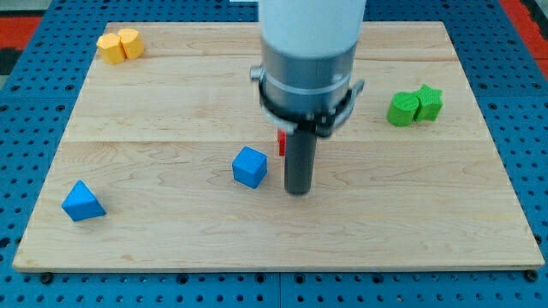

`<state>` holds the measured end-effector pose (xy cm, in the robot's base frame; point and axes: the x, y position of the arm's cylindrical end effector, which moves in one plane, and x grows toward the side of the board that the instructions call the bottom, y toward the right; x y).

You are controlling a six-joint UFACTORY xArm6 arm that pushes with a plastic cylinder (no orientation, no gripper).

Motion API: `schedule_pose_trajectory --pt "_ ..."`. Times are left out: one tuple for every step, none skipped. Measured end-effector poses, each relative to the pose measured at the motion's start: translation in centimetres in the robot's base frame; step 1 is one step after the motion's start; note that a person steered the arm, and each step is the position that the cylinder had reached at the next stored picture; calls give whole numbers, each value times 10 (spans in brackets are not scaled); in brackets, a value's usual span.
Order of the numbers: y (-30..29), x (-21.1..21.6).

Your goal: Put the blue cube into the blue triangle

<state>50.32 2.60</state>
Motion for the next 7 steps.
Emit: schedule_pose_trajectory --pt "-62 -34" --pt "-142 -1" --pt "-214 7" --pt "-189 11" --pt "-187 12" --pt "-186 13" --pt "-177 21"
